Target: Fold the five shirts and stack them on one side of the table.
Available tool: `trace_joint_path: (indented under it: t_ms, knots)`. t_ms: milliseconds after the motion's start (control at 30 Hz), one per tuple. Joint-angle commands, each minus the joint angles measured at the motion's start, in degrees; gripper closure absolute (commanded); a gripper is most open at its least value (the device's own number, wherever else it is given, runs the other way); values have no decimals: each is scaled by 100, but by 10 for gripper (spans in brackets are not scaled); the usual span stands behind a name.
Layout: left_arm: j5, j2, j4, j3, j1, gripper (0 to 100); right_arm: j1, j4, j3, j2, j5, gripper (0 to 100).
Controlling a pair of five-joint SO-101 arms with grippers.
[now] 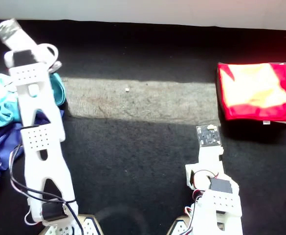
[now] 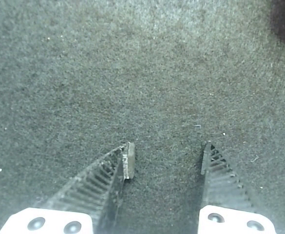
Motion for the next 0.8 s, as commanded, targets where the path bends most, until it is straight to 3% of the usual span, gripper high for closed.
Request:
trace_joint_path:
  t_ms: [0, 167, 533, 633, 767]
  knots:
    - [-440, -822, 422, -295, 629, 991, 92, -66, 66, -22, -62, 771]
    - [-1081, -1376, 818, -295, 1569, 991, 92, -145, 84, -22, -62, 771]
    - [-2585, -3169, 818, -277, 4400, 991, 92, -145, 84, -22, -62, 771]
    - [-2725, -3705, 826, -259, 4796, 991, 92, -145, 84, -22, -62, 771]
    - [-2716, -4330, 853, -242, 4769, 991, 92, -145, 84, -22, -62, 771]
